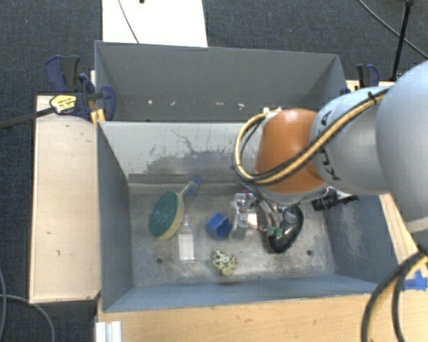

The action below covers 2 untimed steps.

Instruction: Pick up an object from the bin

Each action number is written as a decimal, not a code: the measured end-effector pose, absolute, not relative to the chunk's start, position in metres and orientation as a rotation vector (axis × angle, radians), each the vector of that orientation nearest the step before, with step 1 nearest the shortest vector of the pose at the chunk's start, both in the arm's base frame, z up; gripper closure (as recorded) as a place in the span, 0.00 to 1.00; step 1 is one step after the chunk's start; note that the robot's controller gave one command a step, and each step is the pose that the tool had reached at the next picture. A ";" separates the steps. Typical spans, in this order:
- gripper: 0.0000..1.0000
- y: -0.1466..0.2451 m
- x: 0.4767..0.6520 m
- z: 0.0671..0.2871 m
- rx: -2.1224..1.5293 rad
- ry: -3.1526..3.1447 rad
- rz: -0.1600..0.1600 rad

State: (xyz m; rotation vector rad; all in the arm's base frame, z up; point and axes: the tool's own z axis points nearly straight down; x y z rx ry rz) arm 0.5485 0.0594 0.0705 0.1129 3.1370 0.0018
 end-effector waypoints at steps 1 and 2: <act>1.00 0.088 0.500 0.077 0.108 3.142 0.003; 0.00 0.086 0.506 0.078 0.116 3.127 0.005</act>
Offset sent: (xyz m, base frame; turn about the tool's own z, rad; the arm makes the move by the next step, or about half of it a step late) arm -0.0465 0.0262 0.0059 -0.0002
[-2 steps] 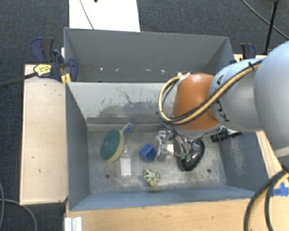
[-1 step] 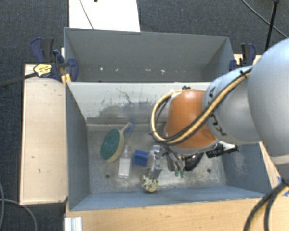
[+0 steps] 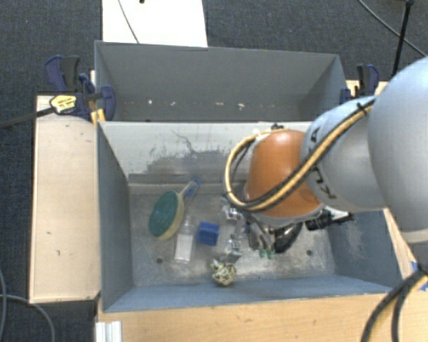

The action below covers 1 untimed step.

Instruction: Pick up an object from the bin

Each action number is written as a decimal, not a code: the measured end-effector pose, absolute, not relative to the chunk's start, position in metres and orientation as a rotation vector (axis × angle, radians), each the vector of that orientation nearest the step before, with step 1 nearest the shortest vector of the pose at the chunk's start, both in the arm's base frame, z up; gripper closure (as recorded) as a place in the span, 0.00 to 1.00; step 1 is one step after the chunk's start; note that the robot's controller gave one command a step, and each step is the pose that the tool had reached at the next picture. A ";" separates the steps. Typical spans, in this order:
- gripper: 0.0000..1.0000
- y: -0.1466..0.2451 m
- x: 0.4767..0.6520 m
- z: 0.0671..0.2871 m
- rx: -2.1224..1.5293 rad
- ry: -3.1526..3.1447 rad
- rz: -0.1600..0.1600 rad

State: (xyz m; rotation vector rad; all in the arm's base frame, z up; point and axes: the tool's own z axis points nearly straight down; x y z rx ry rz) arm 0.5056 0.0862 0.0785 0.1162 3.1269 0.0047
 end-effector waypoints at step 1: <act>0.00 0.151 0.552 0.074 -0.032 3.136 0.006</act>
Offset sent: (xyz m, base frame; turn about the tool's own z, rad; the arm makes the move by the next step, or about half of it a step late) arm 0.0442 0.0610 -0.0051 -0.0884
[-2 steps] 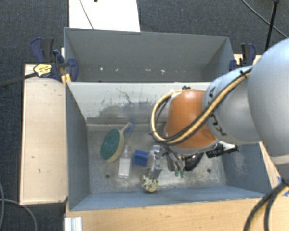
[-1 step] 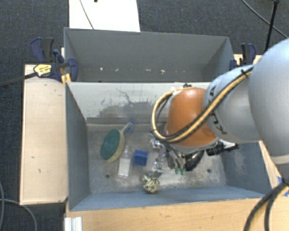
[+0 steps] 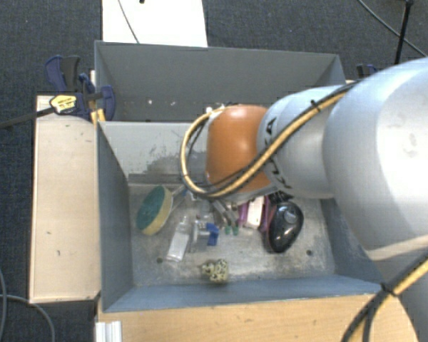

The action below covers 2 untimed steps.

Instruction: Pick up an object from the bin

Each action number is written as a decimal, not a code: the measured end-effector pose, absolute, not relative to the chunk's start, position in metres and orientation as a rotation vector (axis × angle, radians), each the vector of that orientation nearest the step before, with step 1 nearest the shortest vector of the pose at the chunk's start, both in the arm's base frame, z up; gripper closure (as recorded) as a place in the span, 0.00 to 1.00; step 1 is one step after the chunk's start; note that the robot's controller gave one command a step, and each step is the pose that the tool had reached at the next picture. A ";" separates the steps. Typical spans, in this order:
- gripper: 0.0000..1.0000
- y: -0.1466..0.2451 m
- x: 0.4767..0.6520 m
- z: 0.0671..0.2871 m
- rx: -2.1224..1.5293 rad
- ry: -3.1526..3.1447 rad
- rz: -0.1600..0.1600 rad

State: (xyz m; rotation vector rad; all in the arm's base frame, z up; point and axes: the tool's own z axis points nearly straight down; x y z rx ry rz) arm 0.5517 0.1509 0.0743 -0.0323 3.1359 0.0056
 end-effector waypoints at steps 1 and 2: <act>1.00 0.148 0.550 0.074 -0.024 3.140 0.002; 0.00 0.148 0.550 0.074 -0.023 3.140 0.002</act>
Offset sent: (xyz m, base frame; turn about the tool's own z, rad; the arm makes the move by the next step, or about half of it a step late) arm 0.0000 0.0000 0.0000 0.0000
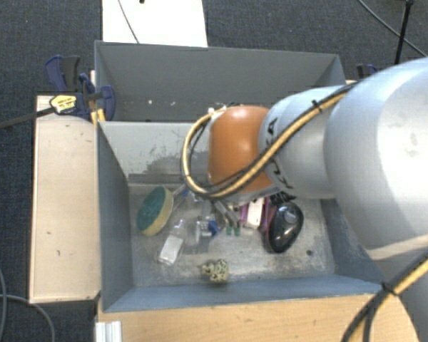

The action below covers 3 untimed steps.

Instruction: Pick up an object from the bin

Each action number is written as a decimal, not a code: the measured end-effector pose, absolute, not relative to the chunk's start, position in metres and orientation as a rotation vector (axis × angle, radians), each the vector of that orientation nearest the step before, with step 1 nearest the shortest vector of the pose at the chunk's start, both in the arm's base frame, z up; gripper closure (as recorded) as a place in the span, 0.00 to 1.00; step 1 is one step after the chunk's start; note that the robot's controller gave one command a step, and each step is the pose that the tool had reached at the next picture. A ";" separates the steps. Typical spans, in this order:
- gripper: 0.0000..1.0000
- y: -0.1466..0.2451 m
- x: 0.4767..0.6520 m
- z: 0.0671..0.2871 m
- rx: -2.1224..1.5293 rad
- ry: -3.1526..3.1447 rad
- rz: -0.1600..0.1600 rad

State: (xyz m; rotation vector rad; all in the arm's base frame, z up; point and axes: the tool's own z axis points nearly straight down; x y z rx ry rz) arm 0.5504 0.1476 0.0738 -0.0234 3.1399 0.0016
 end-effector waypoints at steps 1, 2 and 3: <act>0.00 0.114 0.566 0.070 0.296 3.123 0.001; 1.00 0.115 0.566 0.071 0.292 3.124 0.002; 1.00 0.140 0.546 0.221 0.252 3.122 0.006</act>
Offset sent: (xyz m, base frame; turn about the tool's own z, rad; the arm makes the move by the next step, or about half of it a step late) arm 0.0147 -0.0326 -0.0038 0.2028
